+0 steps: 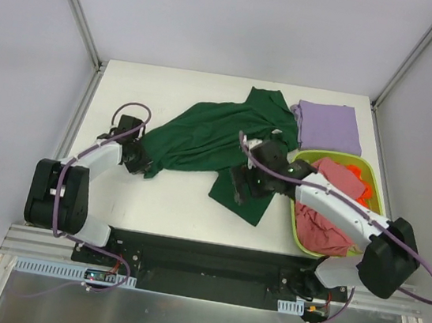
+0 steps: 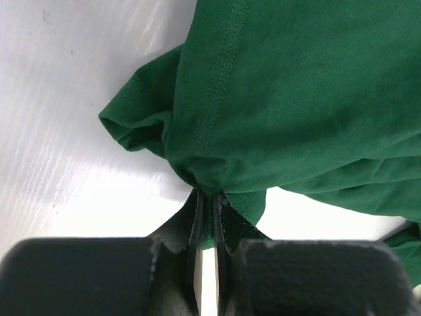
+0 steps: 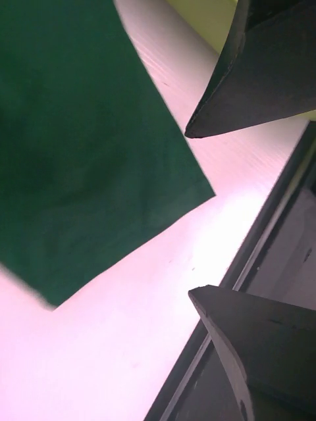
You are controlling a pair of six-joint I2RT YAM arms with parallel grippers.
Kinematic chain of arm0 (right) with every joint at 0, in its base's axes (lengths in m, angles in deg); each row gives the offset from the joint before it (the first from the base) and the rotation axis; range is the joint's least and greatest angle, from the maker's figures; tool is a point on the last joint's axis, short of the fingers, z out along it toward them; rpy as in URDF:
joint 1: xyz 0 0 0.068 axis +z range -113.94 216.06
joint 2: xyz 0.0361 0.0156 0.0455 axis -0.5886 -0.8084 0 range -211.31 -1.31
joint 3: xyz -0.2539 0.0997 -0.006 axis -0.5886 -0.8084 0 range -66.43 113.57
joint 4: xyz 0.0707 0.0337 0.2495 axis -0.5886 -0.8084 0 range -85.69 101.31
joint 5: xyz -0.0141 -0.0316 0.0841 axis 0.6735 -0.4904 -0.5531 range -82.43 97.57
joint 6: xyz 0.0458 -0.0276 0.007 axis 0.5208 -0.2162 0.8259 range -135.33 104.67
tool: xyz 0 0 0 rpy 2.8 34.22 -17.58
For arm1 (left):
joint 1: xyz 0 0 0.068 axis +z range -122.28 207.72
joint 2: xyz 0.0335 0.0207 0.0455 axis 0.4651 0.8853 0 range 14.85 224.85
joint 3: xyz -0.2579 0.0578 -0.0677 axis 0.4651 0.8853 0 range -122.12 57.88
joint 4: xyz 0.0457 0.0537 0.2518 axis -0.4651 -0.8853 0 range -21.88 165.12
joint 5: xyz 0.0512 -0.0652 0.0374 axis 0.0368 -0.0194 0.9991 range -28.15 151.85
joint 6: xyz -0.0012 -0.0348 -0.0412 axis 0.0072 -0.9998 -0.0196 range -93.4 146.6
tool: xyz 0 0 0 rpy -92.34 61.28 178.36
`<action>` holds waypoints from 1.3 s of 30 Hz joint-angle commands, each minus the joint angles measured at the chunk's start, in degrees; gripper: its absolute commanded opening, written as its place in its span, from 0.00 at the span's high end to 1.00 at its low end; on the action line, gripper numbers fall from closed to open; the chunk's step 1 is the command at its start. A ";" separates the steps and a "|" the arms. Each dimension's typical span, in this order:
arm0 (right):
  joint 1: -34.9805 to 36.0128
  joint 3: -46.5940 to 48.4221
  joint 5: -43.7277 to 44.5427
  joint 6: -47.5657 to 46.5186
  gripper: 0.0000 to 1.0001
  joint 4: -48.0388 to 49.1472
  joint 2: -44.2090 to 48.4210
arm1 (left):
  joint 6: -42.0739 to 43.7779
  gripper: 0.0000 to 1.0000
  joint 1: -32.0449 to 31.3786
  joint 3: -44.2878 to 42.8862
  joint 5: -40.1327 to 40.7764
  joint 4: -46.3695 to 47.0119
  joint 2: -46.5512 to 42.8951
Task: Fold and stack the t-shirts
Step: Flatten out the tshirt
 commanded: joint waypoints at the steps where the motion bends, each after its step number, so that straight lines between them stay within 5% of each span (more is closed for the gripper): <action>1: 5.04 -9.11 6.05 9.85 0.04 3.56 -1.91 | -0.13 1.00 -0.65 2.60 0.26 0.16 -3.85; 3: 5.84 -9.91 9.66 11.87 0.04 3.30 -2.96 | -0.22 0.94 -0.65 2.96 0.09 0.07 -4.46; 6: 6.19 -9.74 11.16 13.46 0.04 2.86 -4.02 | -1.62 0.41 -0.65 4.18 1.91 -1.24 -7.61; 7: 6.46 -9.82 11.34 13.63 0.04 3.03 -4.02 | -2.41 0.11 -0.65 4.97 4.10 -1.95 -10.15; 8: 6.72 -10.00 11.51 13.81 0.04 3.47 -3.93 | -3.55 0.01 -0.65 5.76 5.95 -2.74 -12.01; 13: 6.90 -11.93 12.22 13.99 0.04 5.23 -2.61 | -7.60 0.01 -1.26 12.70 4.31 -2.75 -19.49; 18: 6.81 -13.69 12.39 13.99 0.04 6.46 -2.26 | -8.04 0.12 -6.44 15.97 4.91 -0.11 -19.76; 28: 6.81 -17.82 13.27 14.07 0.04 8.57 -0.42 | -6.20 0.51 -7.77 10.35 9.05 1.21 -11.42; 39: 6.81 -18.44 11.96 14.60 0.04 10.06 -1.47 | -4.53 0.63 -7.77 6.48 12.04 1.56 -6.49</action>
